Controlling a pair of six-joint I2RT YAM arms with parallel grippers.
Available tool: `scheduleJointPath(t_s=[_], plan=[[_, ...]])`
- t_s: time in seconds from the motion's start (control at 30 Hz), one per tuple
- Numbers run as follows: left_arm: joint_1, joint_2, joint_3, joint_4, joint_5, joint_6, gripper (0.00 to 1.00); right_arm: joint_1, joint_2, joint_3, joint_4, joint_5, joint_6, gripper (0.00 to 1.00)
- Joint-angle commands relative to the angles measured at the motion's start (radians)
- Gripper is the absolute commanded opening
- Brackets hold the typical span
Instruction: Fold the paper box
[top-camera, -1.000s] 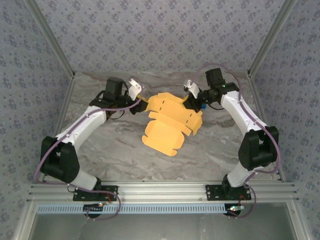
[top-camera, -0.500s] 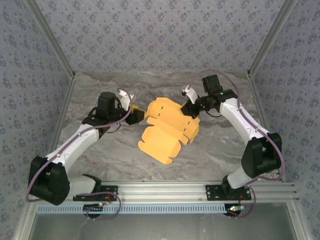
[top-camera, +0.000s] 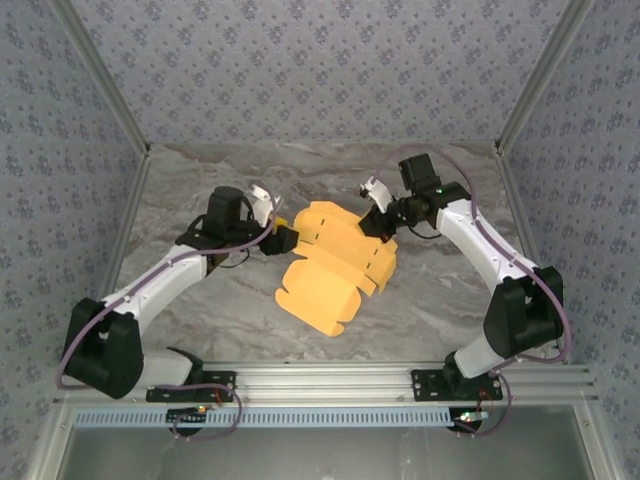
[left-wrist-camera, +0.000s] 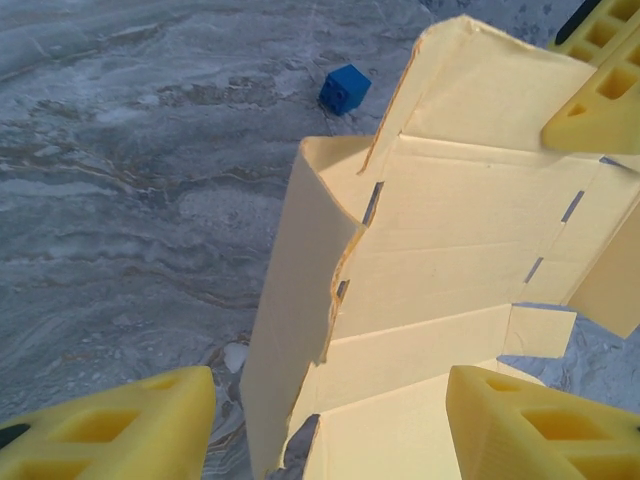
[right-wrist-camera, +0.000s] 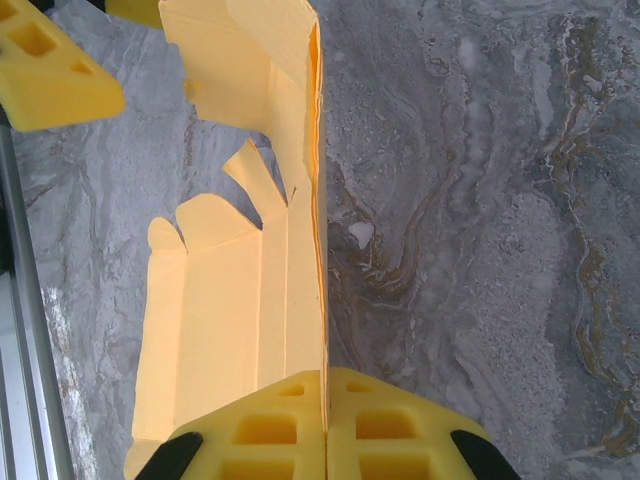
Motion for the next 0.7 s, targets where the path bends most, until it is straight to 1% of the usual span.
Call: scheduleJointPath(t_s=[0.0,0.13,0.3,0.33,0.47,0.57,0.67], plan=[[-0.011,0.025,0.033,0.051,0.052,0.029,0.64,0.016,-0.055,0.001,-0.027,0.040,-0.017,0.00],[-0.011,0.049,0.005,0.095,0.088,0.044,0.66,0.009,-0.084,0.001,-0.040,0.036,-0.034,0.00],[-0.004,0.099,-0.024,0.191,0.119,0.044,0.65,-0.001,-0.105,-0.027,-0.020,-0.020,-0.047,0.00],[-0.001,0.115,-0.023,0.216,0.142,0.040,0.63,-0.002,-0.106,-0.030,-0.018,-0.027,-0.051,0.00],[0.004,0.163,-0.013,0.276,0.230,0.027,0.45,-0.011,-0.111,-0.032,-0.003,-0.043,-0.050,0.00],[0.012,0.161,-0.026,0.313,0.261,0.010,0.31,-0.016,-0.129,-0.037,0.007,-0.034,-0.043,0.00],[0.022,0.158,-0.023,0.314,0.314,0.002,0.17,-0.016,-0.155,-0.062,0.039,-0.012,-0.039,0.00]])
